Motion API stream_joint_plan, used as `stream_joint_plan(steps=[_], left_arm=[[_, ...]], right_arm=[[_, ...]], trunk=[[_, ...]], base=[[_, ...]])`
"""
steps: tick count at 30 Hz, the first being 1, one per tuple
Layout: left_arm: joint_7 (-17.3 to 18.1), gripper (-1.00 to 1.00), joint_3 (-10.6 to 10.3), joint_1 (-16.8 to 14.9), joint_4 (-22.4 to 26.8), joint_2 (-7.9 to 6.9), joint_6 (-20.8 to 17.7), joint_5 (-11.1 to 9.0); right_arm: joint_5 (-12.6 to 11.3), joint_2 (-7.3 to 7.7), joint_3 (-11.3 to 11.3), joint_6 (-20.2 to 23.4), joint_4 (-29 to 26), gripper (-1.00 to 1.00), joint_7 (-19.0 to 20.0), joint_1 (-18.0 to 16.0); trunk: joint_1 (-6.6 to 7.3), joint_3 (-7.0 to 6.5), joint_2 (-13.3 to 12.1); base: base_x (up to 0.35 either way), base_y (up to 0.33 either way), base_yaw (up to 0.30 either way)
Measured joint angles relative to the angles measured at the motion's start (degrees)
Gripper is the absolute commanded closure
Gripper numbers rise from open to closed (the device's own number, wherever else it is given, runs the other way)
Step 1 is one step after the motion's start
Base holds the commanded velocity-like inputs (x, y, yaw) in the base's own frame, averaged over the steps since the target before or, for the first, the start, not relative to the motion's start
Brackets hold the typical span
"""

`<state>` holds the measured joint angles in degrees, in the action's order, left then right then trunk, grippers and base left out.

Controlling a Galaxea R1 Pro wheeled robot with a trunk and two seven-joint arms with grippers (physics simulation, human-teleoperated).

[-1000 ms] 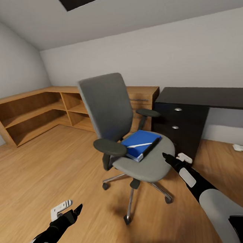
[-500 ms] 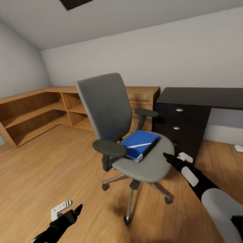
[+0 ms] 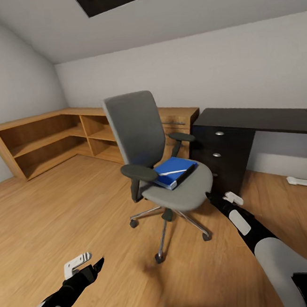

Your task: In the bedroom, organize the workspace by keeping the computer under the desk, ensuring the monitor is on the desk, placing the keyboard on the desk next to the monitor, placing the mouse on the desk next to the keyboard, moving the folder from the swivel chair onto the desk next to the mouse, stacking the notebook on top of the folder with the pen on top of the notebook, and positioning the swivel chair next to the desk.

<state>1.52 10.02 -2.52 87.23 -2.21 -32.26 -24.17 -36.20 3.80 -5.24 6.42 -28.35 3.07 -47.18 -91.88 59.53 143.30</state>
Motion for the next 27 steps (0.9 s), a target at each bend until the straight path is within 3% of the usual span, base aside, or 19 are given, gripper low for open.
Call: stream_joint_plan(steps=[9, 16, 22, 27], left_arm=[[-0.01, -1.0, 0.0, 0.0, 0.02, 0.12, 0.0, 0.0], [0.02, -1.0, 0.01, 0.01, 0.02, 0.11, 0.0, 0.0], [0.06, -1.0, 0.03, 0.03, 0.05, 0.15, 0.08, -0.01], [0.07, -1.0, 0.0, 0.01, 0.04, 0.12, 0.06, -0.01]], right_arm=[[-0.05, -0.53, 0.25, 0.25, 0.02, -1.0, 0.0, 0.07], [-0.04, -0.69, 0.27, 0.25, 0.03, -1.0, 0.01, 0.07], [0.48, -0.46, -0.5, 0.13, -0.07, -1.0, -0.11, 0.02], [-0.07, -0.72, 0.26, 0.25, 0.02, -1.0, 0.03, 0.07]], trunk=[[0.03, 0.0, 0.0], [0.04, 0.0, 0.0], [0.08, -0.01, 0.02], [0.07, 0.0, 0.01]], base=[[-0.055, 0.0, 0.016], [0.013, 0.0, 0.214], [0.213, 0.0, 0.269], [0.31, 0.0, 0.27]])
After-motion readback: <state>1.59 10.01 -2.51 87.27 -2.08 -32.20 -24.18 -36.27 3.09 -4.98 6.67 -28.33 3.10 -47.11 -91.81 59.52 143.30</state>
